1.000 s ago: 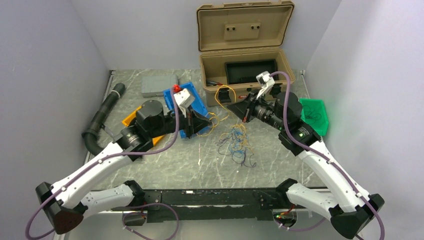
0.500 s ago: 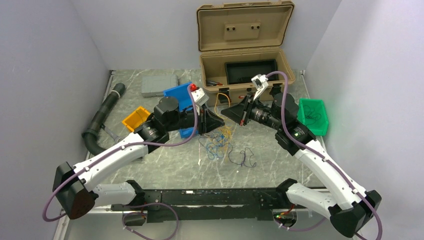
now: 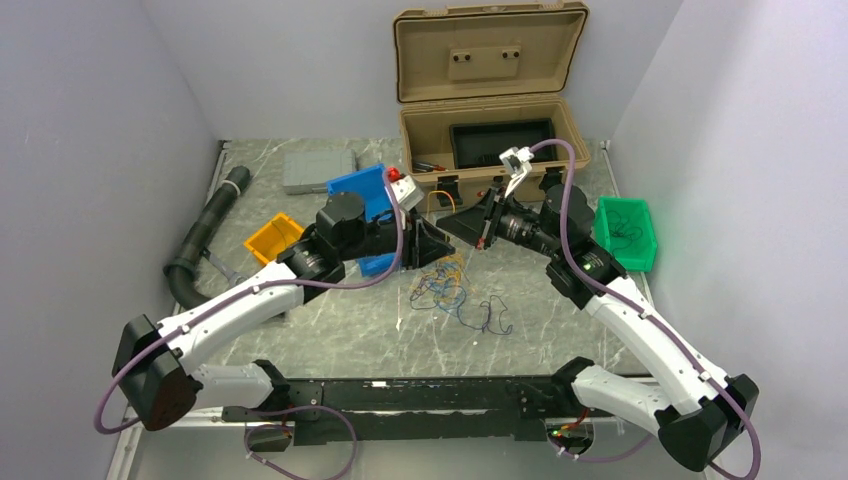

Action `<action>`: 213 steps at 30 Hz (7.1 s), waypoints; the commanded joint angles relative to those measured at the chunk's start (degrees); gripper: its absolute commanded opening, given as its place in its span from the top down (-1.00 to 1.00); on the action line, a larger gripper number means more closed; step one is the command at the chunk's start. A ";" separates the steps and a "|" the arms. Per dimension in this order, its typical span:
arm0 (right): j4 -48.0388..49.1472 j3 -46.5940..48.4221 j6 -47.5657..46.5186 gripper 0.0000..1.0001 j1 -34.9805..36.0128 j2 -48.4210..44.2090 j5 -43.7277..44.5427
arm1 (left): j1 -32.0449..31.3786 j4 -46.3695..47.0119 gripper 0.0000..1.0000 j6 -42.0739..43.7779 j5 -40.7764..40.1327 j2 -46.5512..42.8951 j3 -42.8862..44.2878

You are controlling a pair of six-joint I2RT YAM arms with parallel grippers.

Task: Untangle the cables
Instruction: Untie the cable, then place the cable in the bin.

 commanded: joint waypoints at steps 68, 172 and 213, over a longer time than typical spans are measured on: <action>-36.87 -29.79 33.92 1.00 4.38 -14.93 78.92 | 4.36 -35.50 1.00 11.89 -52.55 -19.97 20.66; 25.65 11.96 -18.16 -0.46 6.19 38.55 18.87 | 33.12 -31.74 1.00 -5.93 -1.59 24.07 26.58; -12.49 -18.90 -18.06 -0.49 -4.34 1.91 29.08 | 3.96 -19.45 -0.92 -5.23 -18.83 3.96 12.24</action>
